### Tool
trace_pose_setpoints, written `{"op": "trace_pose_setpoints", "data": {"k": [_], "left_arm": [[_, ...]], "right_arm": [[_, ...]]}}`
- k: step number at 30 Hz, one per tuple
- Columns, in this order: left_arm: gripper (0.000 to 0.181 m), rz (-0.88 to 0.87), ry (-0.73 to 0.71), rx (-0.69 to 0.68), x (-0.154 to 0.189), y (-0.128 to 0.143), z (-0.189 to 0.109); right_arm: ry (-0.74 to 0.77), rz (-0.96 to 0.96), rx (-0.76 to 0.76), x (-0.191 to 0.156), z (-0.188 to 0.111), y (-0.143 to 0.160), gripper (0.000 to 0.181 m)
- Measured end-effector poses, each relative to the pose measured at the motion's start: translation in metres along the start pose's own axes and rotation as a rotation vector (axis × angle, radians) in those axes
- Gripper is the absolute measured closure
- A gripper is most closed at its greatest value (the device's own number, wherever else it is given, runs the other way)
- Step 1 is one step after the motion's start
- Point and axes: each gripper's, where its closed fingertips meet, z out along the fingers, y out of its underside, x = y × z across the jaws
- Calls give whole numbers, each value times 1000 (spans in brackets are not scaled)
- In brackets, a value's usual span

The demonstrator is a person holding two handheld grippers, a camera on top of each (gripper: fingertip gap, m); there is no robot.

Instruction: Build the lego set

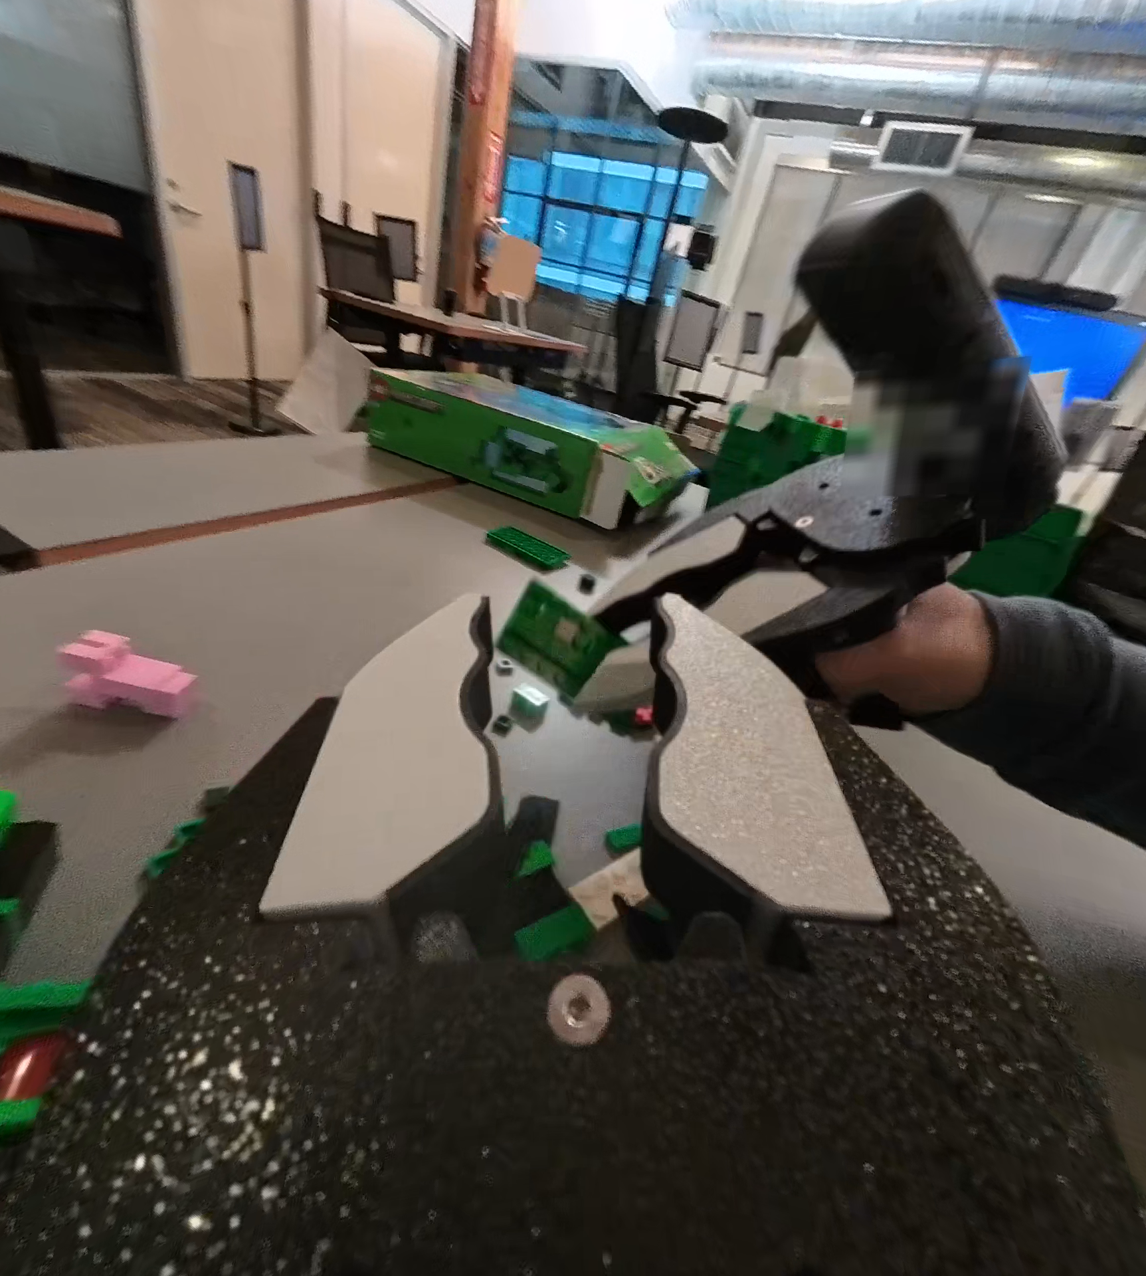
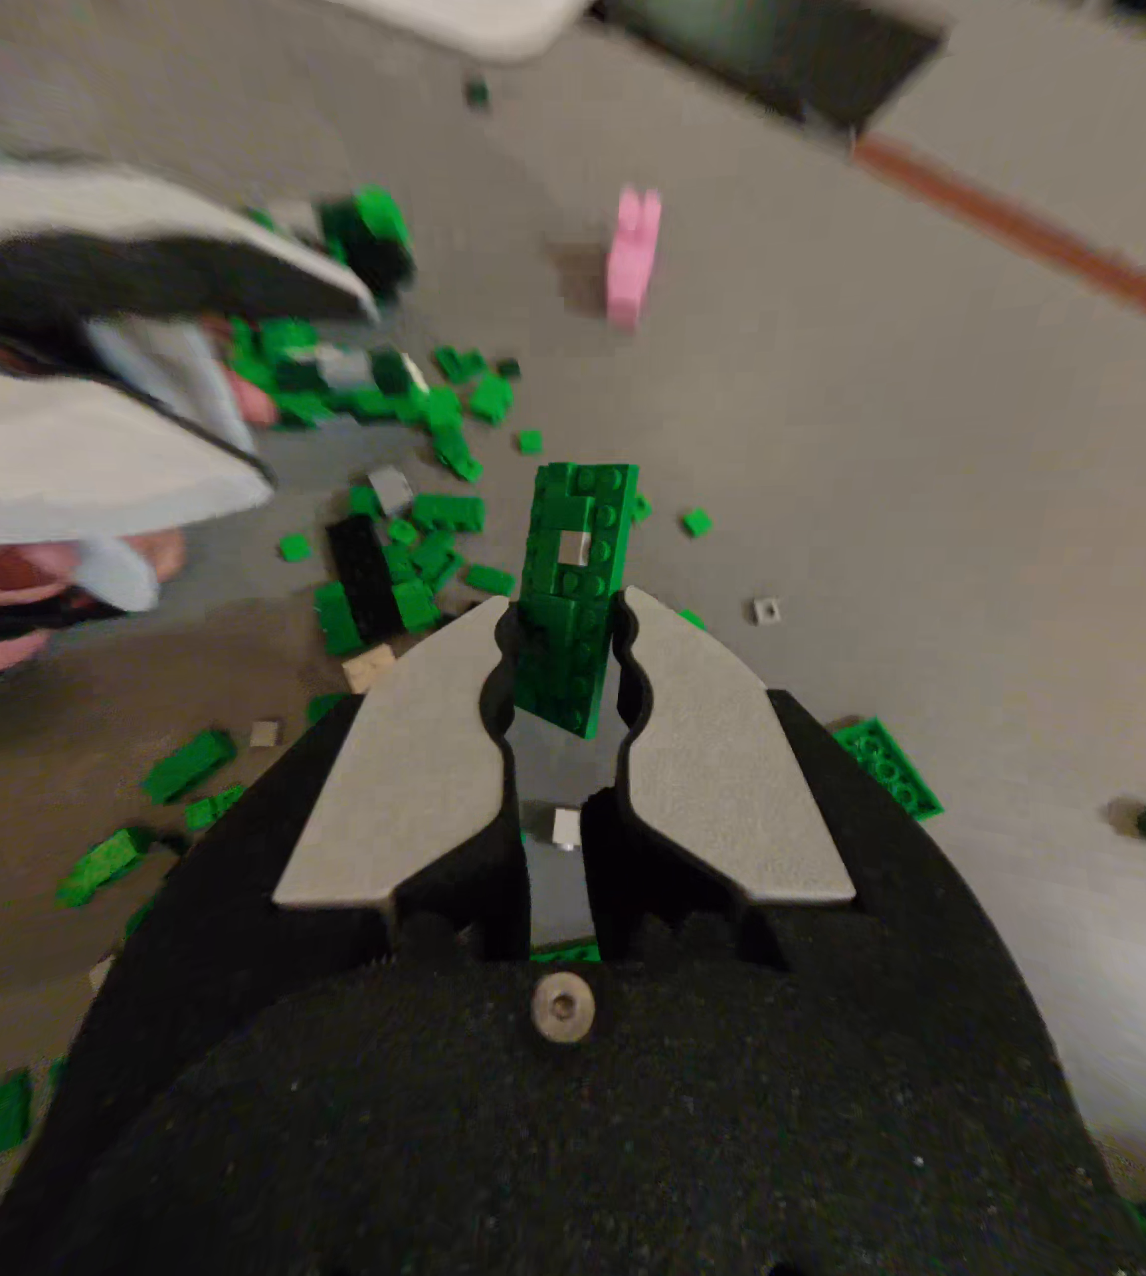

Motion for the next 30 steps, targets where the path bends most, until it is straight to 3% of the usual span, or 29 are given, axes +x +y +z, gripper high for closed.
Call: {"op": "trace_pose_setpoints", "data": {"k": [3,6,10,15,17,21,24,26,28,30], "left_arm": [[139,-62,136,-7,13,1,2],[136,-89,252,-86,26,11,7],[146,-53,344,-125,51,18,11],[172,-69,328,-64,54,9,10],[178,-131,313,-100,48,12,10],[178,-217,362,-195,46,18,8],[177,-235,460,-320,56,37,6],[176,-222,509,-359,64,43,6],[176,-228,522,-339,65,41,6],[172,-216,541,-306,69,37,6]], "right_arm": [[-101,40,277,-6,-26,-27,156],[-306,189,505,-18,-50,-48,156],[-457,319,617,-29,-55,-53,156],[-509,324,677,-40,-54,-55,159],[-546,288,683,-41,-58,-57,161],[-471,182,596,-23,-57,-50,139],[-607,133,468,-35,-56,-40,136],[-674,88,397,-45,-54,-29,152],[-718,115,432,-49,-59,-31,174],[-757,142,448,-52,-63,-33,175]]}}
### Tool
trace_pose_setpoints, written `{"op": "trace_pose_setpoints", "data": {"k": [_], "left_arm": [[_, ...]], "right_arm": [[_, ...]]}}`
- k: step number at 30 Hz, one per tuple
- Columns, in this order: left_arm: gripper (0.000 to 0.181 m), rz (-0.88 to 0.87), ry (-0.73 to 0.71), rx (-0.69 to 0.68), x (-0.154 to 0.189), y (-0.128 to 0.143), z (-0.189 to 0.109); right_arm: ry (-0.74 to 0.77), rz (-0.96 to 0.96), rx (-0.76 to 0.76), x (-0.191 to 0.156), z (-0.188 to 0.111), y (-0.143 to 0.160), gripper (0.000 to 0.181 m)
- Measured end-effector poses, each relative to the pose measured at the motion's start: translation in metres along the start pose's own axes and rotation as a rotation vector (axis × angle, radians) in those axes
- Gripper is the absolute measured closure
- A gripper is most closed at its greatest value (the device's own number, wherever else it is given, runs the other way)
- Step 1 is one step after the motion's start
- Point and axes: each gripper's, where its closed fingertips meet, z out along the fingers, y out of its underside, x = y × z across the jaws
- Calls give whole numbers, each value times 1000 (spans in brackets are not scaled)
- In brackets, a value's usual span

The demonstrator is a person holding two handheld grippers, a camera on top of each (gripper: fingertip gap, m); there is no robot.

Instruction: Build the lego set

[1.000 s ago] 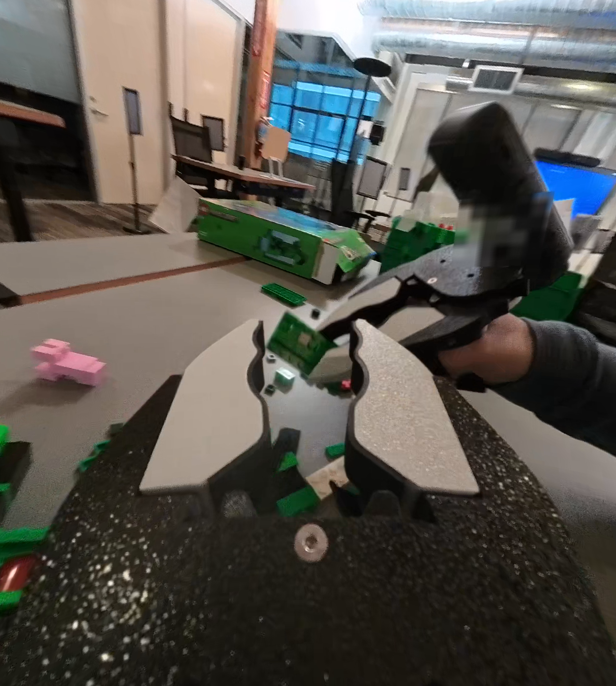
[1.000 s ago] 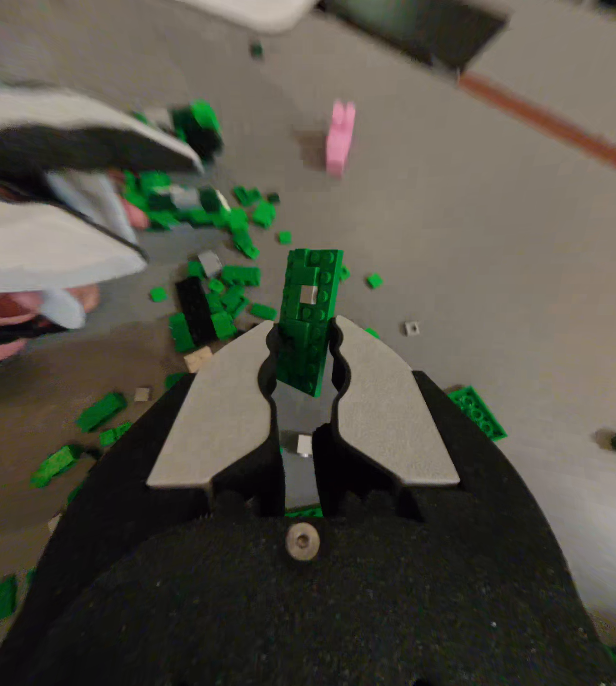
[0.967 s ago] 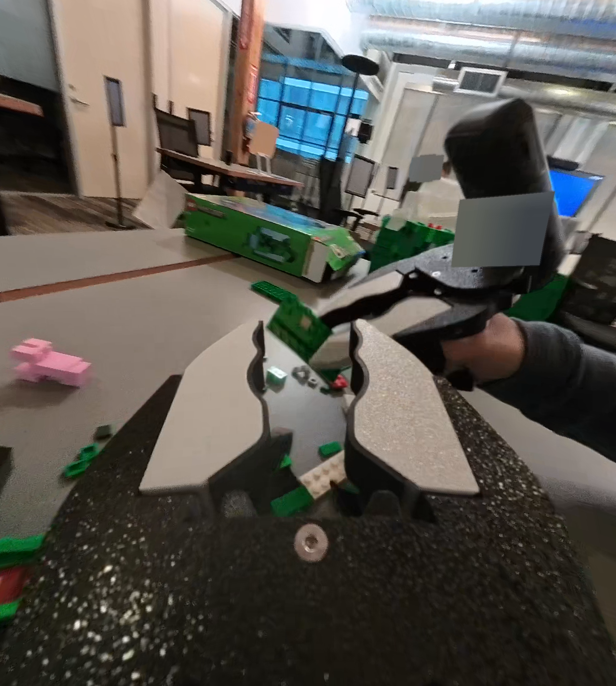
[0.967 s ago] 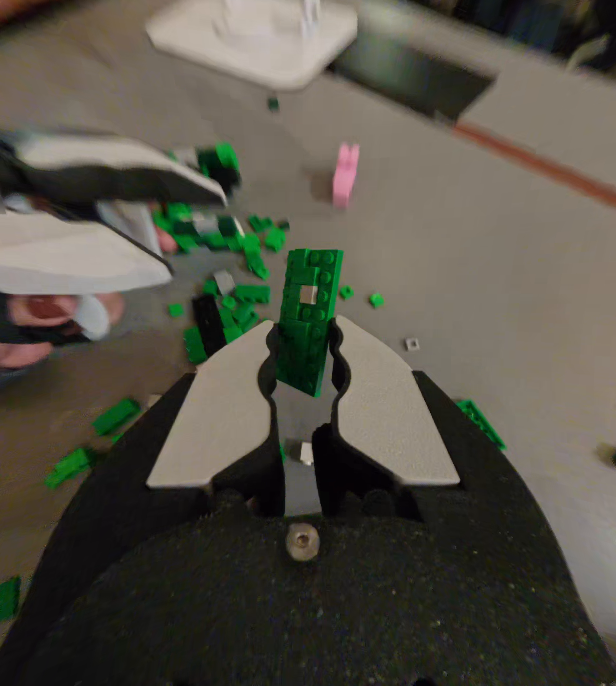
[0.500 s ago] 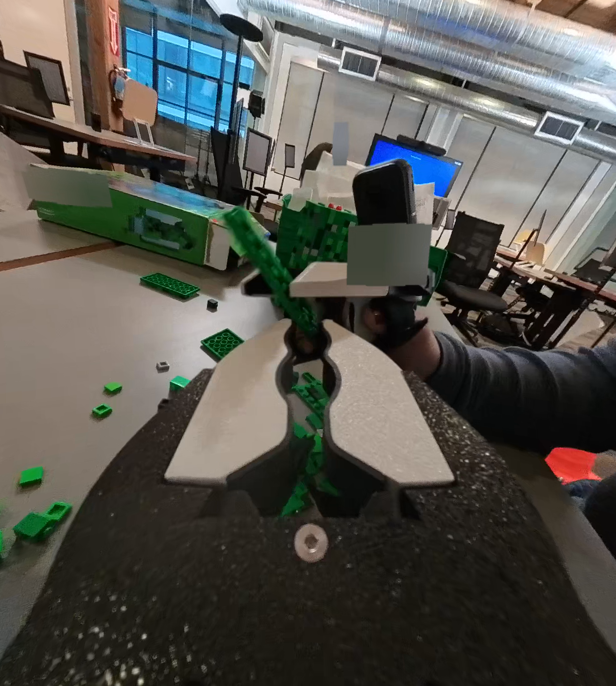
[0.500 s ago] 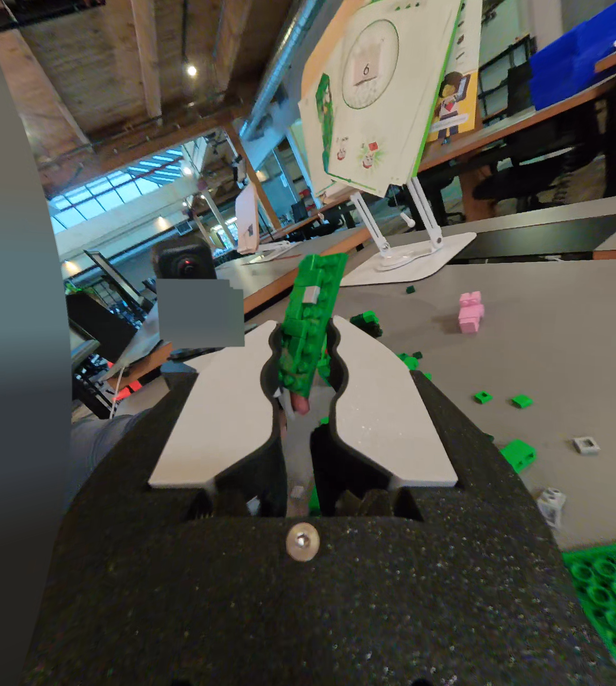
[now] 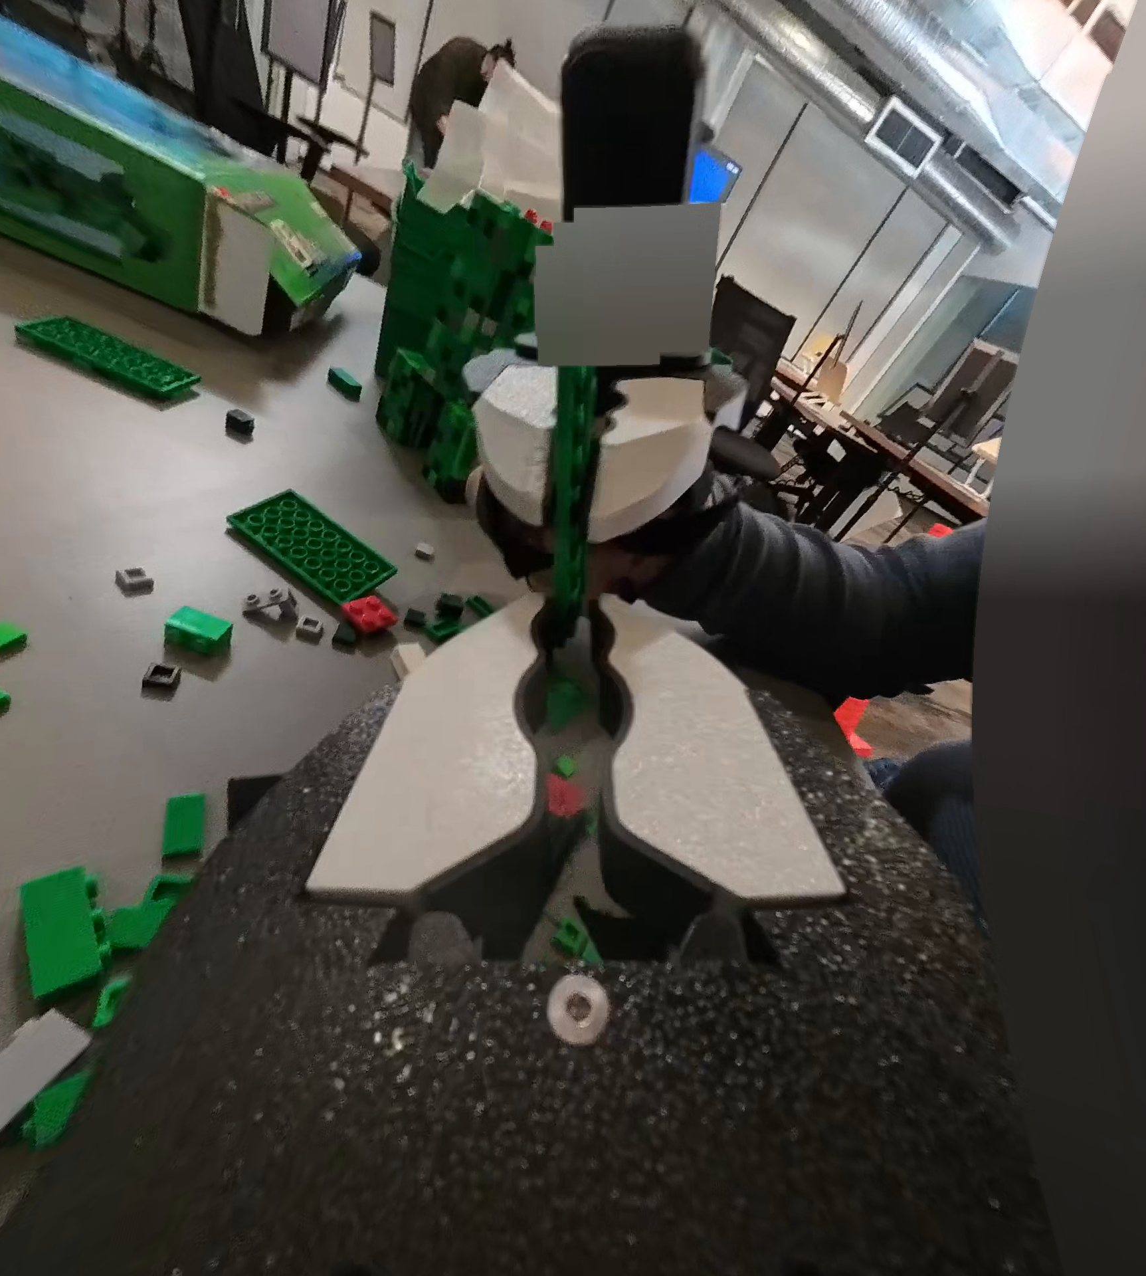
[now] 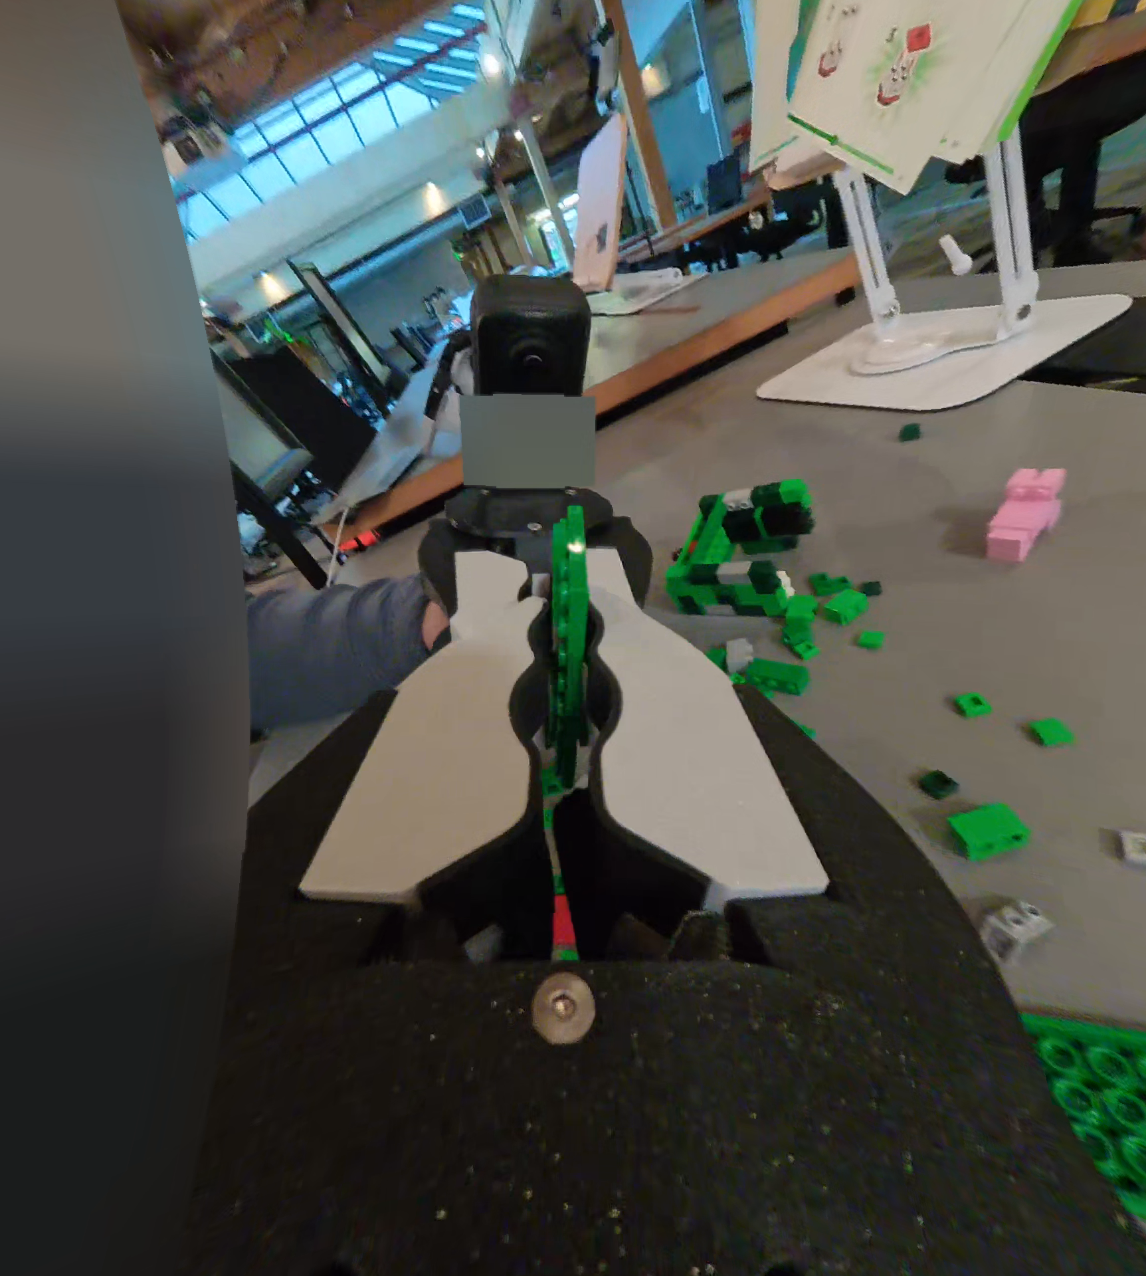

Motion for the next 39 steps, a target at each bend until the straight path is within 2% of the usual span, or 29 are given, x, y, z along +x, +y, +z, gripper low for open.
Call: {"op": "trace_pose_setpoints", "data": {"k": [2,3,5,7,9,10,13,15,18,21,24,25,26,29,30,31,33,36,37,38,39], "left_arm": [[154,-8,66,31,11,-5,5],[156,-3,76,17,13,-2,9],[175,22,25,-15,8,4,14],[175,-14,-35,-6,-1,2,14],[175,-44,-99,-29,-10,8,14],[175,-24,-133,-25,-12,7,13],[175,140,-342,-6,-27,-4,3],[176,280,-466,8,-31,-16,-5],[176,435,-531,2,-27,-23,-6],[175,366,-382,-60,-13,-11,9],[175,152,-224,-135,-10,5,14],[175,138,-198,-167,-11,11,13],[175,140,-153,-218,-8,18,12],[175,144,-9,-287,10,28,14],[175,134,31,-285,15,28,15],[175,124,46,-273,16,28,16],[175,90,64,-207,17,23,16],[152,18,183,-48,31,0,14],[153,19,200,-33,34,-2,13],[167,44,163,-35,29,-1,14],[174,88,112,-41,24,0,13]], "right_arm": [[-26,18,-21,-2,3,6,175],[-49,35,-27,-5,5,9,175],[-78,58,-25,-10,7,11,175],[8,11,-2,-1,5,7,174],[138,-51,40,13,-2,-2,156],[164,-53,77,16,-8,-9,152],[158,63,239,17,-23,-31,137],[149,131,341,14,-27,-42,136],[114,177,336,3,-13,-40,134],[170,33,255,-1,-5,-32,133],[314,-249,104,7,-15,-26,132],[338,-305,61,8,-20,-25,132],[324,-315,18,6,-23,-22,134],[108,-149,-178,-10,-18,9,143],[46,-114,-207,-14,-16,16,163],[-3,-97,-195,-19,-14,17,175],[5,-94,-154,-18,-13,12,175],[-3,-95,-90,-20,-15,3,175],[-29,-79,-72,-23,-15,1,175],[-49,-62,-60,-25,-14,0,175],[-45,-54,-52,-24,-13,1,175]]}}
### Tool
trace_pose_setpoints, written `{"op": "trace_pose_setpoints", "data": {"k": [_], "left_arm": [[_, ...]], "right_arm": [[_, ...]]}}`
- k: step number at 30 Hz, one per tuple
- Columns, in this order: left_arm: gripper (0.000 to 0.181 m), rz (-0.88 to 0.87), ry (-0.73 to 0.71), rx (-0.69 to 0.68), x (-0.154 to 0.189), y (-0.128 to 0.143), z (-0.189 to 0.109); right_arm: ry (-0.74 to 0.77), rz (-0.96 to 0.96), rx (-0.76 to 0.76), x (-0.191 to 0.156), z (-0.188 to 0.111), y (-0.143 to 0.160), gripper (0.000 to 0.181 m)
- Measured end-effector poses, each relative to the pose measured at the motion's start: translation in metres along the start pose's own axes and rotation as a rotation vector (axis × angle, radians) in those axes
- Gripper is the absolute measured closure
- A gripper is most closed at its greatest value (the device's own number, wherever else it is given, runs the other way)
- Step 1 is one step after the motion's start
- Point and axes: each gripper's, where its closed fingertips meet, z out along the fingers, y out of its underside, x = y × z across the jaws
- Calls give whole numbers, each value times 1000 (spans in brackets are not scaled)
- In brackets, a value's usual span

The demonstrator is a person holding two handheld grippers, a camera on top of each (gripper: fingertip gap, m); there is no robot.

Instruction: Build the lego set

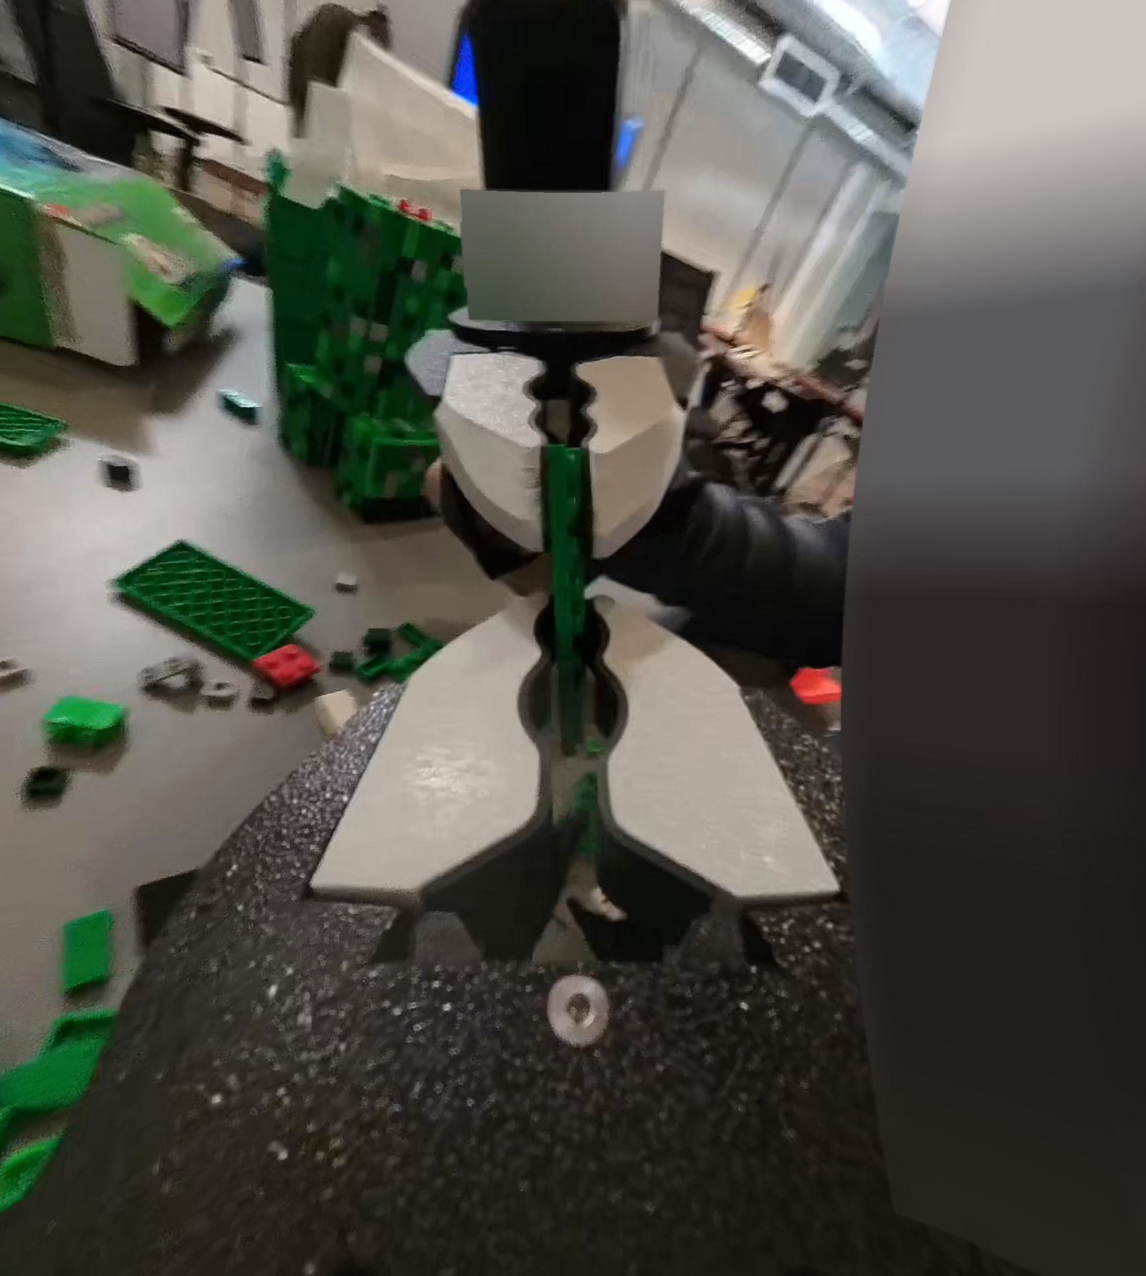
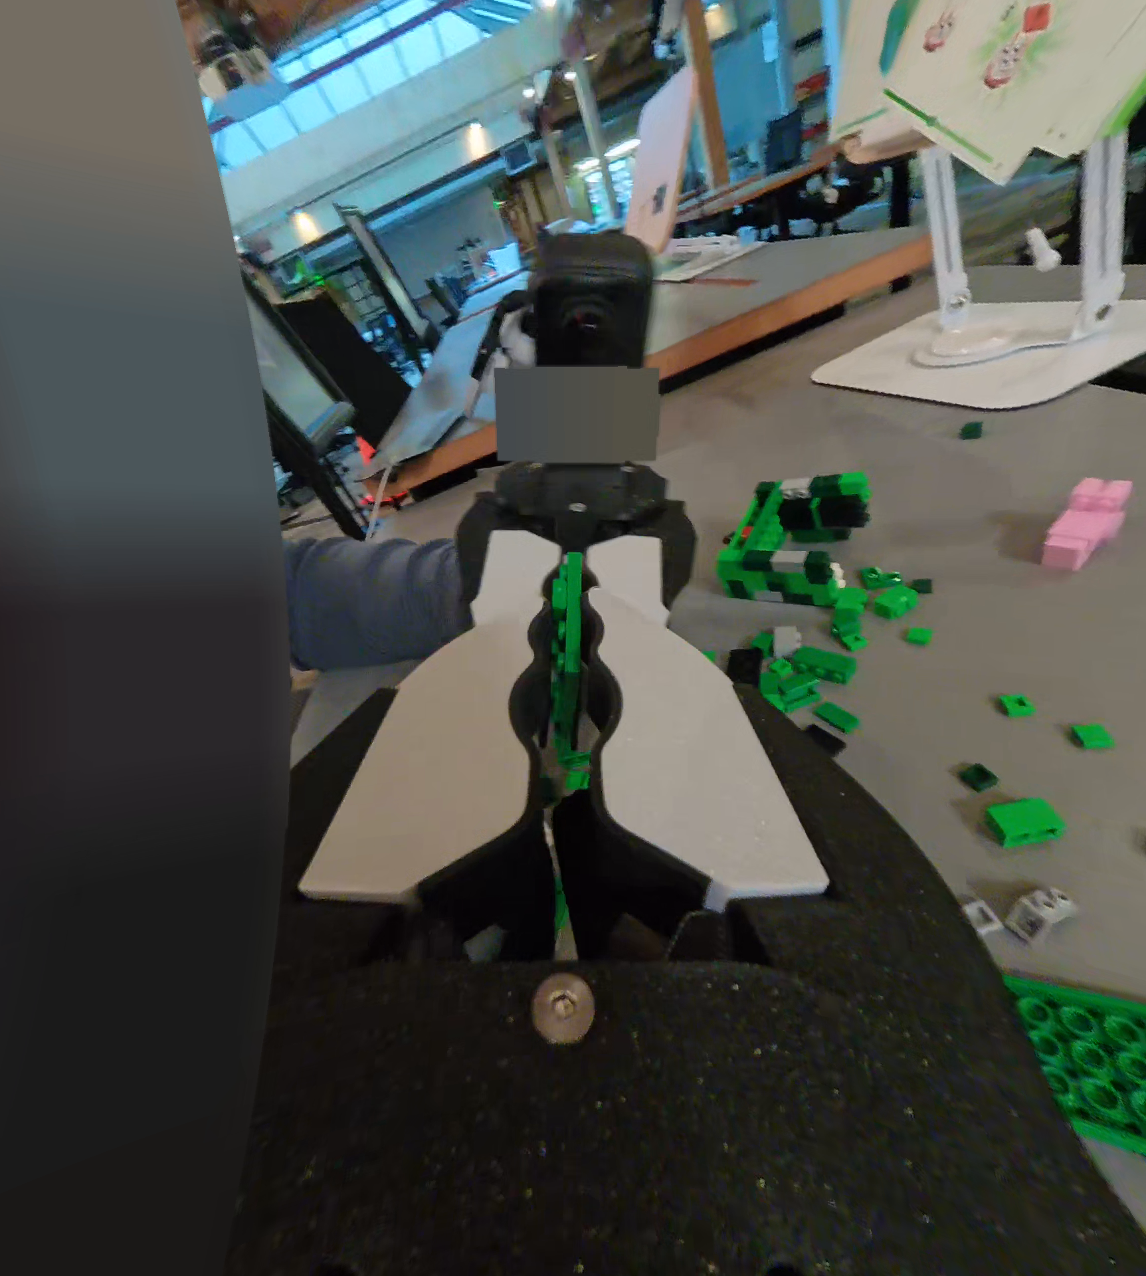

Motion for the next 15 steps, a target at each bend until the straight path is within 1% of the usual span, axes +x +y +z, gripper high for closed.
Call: {"op": "trace_pose_setpoints", "data": {"k": [2,3,4,5,6,7,8,9,10,11,13,14,15], "left_arm": [[175,61,-132,9,-14,-4,-4],[175,103,-213,47,-21,-9,-8],[175,156,-322,86,-31,-15,-15],[176,225,-412,118,-37,-21,-22],[176,295,-485,126,-41,-24,-27],[176,359,-536,99,-42,-24,-29],[175,395,-575,60,-44,-23,-29],[175,384,-570,36,-43,-21,-26],[175,324,-552,12,-43,-17,-22],[175,248,-528,-5,-44,-12,-19],[175,59,-427,-31,-43,0,-12],[175,-35,-378,-39,-43,5,-11],[175,-123,-325,-48,-43,10,-10]], "right_arm": [[87,-12,49,11,2,-4,173],[139,10,106,18,1,-10,164],[158,52,186,22,0,-17,158],[143,108,277,22,-1,-25,151],[126,168,352,22,-2,-31,149],[121,205,395,23,-2,-33,146],[151,184,392,25,1,-32,143],[228,91,334,27,4,-28,141],[323,-50,260,29,5,-24,138],[415,-210,188,31,3,-22,135],[581,-537,18,35,-6,-17,133],[637,-674,-72,37,-11,-14,131],[646,-775,-168,37,-13,-7,130]]}}
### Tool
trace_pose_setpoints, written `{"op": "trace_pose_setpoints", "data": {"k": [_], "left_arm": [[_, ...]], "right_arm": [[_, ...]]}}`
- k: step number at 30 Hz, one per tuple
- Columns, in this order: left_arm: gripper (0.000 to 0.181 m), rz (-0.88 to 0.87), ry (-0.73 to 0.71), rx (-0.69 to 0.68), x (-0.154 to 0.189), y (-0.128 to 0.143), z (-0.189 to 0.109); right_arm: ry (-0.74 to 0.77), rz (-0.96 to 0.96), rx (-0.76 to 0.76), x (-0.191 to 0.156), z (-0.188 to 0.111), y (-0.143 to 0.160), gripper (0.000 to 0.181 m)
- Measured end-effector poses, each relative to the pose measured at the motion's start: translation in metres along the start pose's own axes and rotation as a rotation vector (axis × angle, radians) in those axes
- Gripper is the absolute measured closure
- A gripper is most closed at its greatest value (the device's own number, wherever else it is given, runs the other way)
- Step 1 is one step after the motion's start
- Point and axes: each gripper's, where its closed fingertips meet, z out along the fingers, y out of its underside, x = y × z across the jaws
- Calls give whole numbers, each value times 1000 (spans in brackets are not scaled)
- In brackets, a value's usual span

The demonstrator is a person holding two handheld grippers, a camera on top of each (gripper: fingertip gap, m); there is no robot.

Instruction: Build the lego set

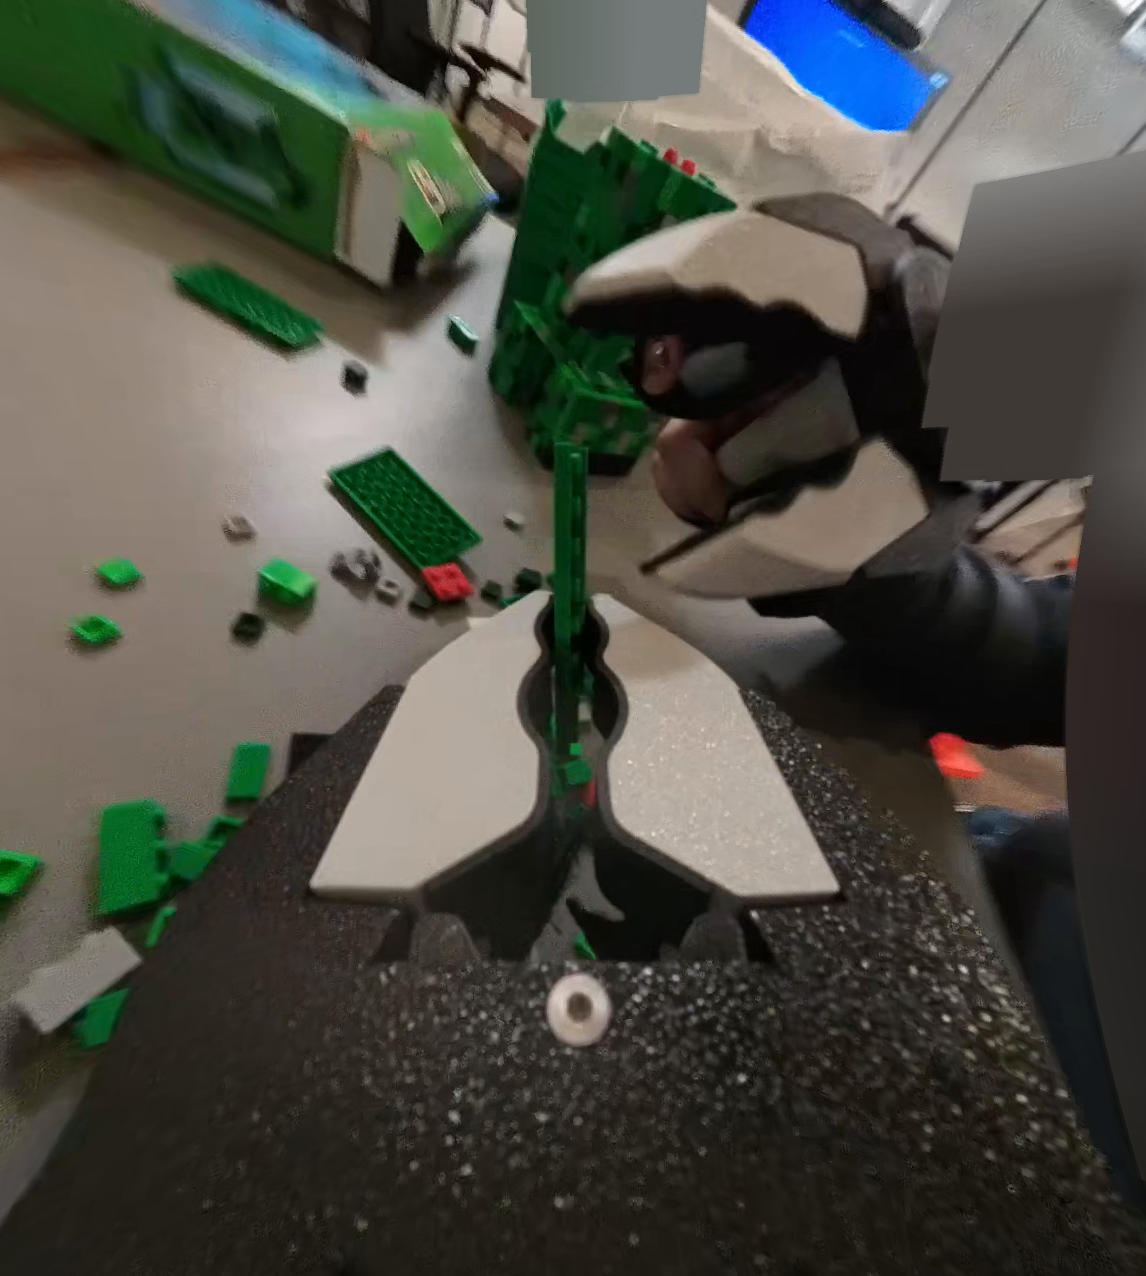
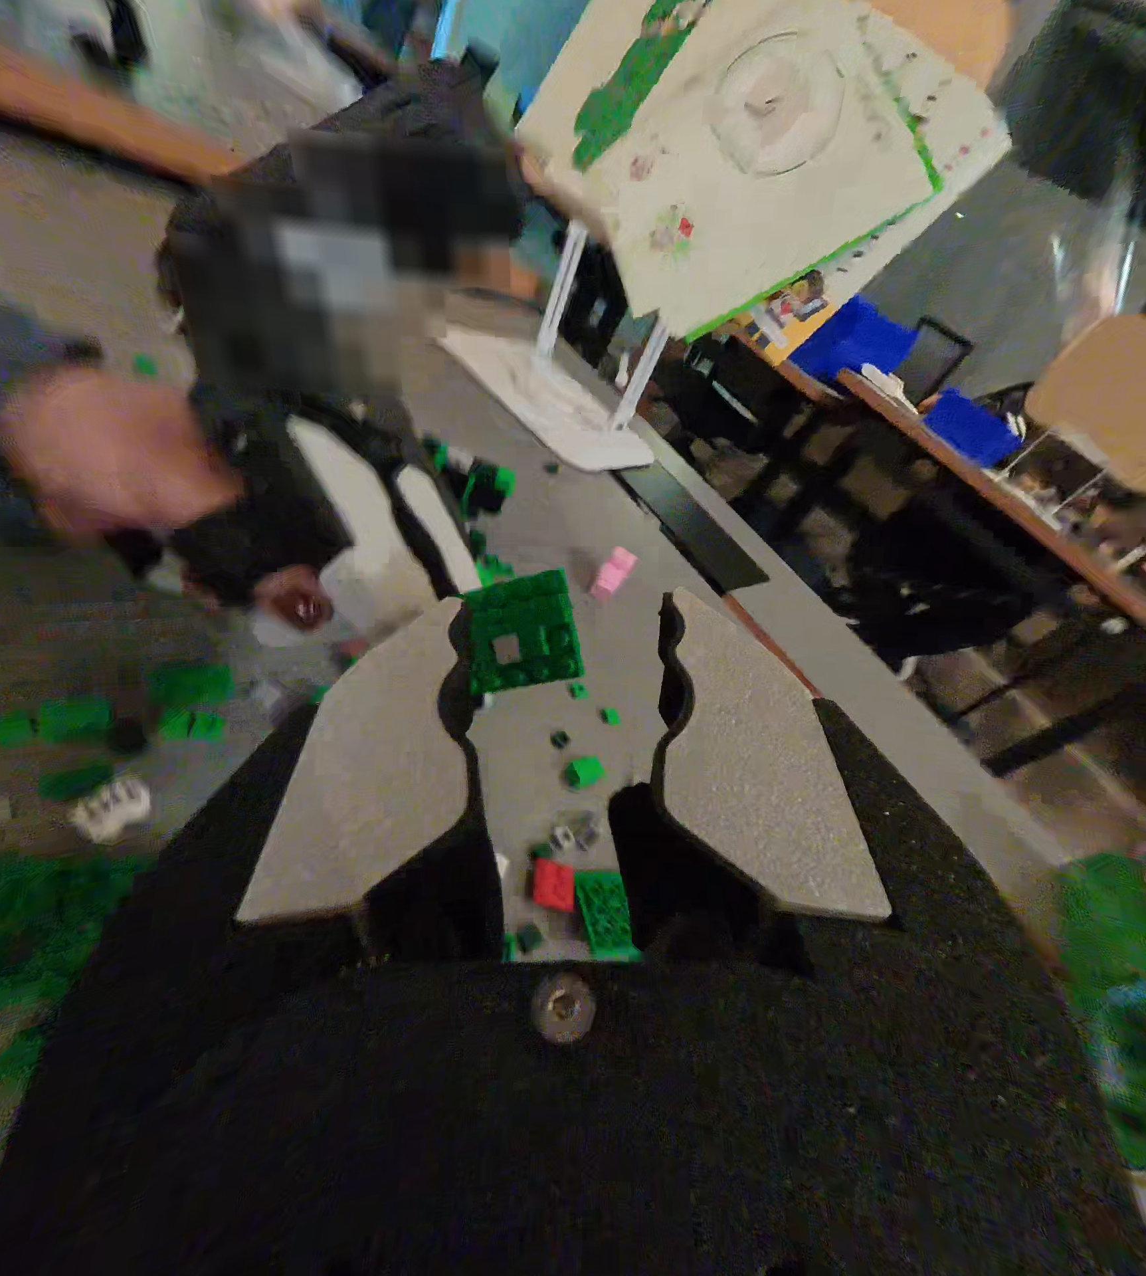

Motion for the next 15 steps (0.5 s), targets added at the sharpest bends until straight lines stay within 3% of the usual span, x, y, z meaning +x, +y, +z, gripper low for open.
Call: {"op": "trace_pose_setpoints", "data": {"k": [3,7,15], "left_arm": [[175,-172,94,-62,-1,12,0],[176,-250,159,-133,6,25,5],[176,-311,150,-124,0,26,4]], "right_arm": [[-136,-144,-176,-24,-2,23,125],[-172,-169,-294,-34,3,40,108],[-175,-107,-300,-42,11,46,116]]}}
